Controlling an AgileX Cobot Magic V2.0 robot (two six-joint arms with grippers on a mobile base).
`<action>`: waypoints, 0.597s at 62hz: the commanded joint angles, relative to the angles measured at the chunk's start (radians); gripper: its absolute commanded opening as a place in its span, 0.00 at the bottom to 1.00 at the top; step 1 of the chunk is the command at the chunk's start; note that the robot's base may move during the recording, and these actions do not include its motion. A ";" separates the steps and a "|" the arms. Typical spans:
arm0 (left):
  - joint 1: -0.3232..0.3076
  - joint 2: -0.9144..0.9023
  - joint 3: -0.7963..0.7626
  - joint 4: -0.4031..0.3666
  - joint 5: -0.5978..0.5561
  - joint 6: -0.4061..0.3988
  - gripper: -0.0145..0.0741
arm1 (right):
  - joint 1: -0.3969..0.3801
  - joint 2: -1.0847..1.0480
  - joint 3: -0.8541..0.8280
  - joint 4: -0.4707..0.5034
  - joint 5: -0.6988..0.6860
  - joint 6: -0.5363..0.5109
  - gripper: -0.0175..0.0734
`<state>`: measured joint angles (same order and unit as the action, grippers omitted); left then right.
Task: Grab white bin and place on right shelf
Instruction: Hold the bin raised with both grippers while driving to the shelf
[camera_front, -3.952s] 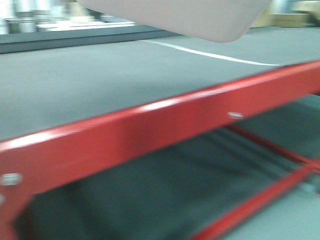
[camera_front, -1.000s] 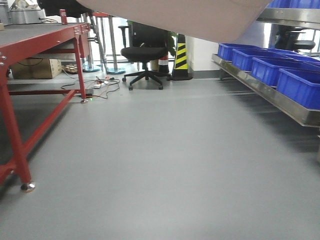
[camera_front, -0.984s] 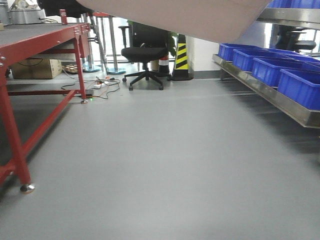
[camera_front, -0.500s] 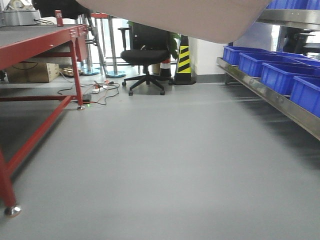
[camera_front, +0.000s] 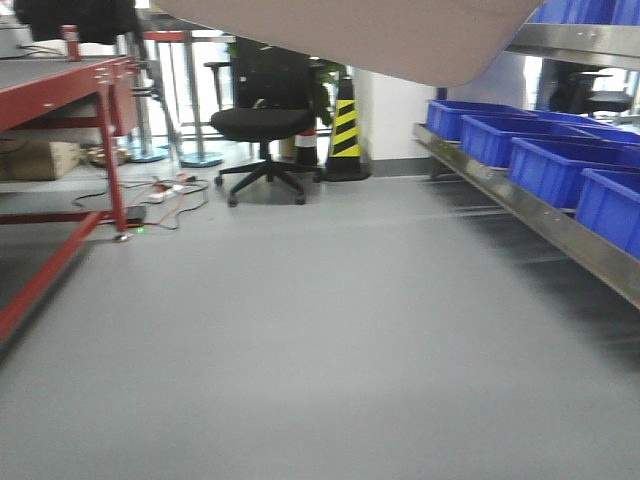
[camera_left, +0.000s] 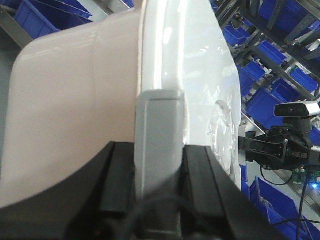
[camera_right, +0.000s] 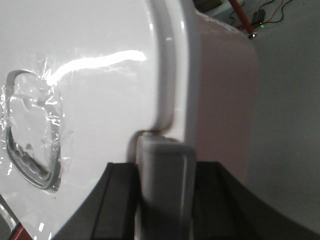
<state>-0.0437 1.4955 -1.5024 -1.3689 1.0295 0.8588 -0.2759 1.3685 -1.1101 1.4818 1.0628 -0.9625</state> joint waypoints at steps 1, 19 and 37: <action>-0.037 -0.040 -0.031 -0.091 0.121 0.008 0.03 | 0.027 -0.050 -0.037 0.140 0.172 -0.022 0.25; -0.037 -0.040 -0.031 -0.091 0.121 0.008 0.03 | 0.027 -0.050 -0.037 0.140 0.172 -0.022 0.25; -0.037 -0.040 -0.031 -0.091 0.121 0.008 0.03 | 0.027 -0.050 -0.037 0.140 0.172 -0.022 0.25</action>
<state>-0.0437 1.4955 -1.5024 -1.3670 1.0295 0.8588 -0.2759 1.3685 -1.1101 1.4818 1.0628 -0.9625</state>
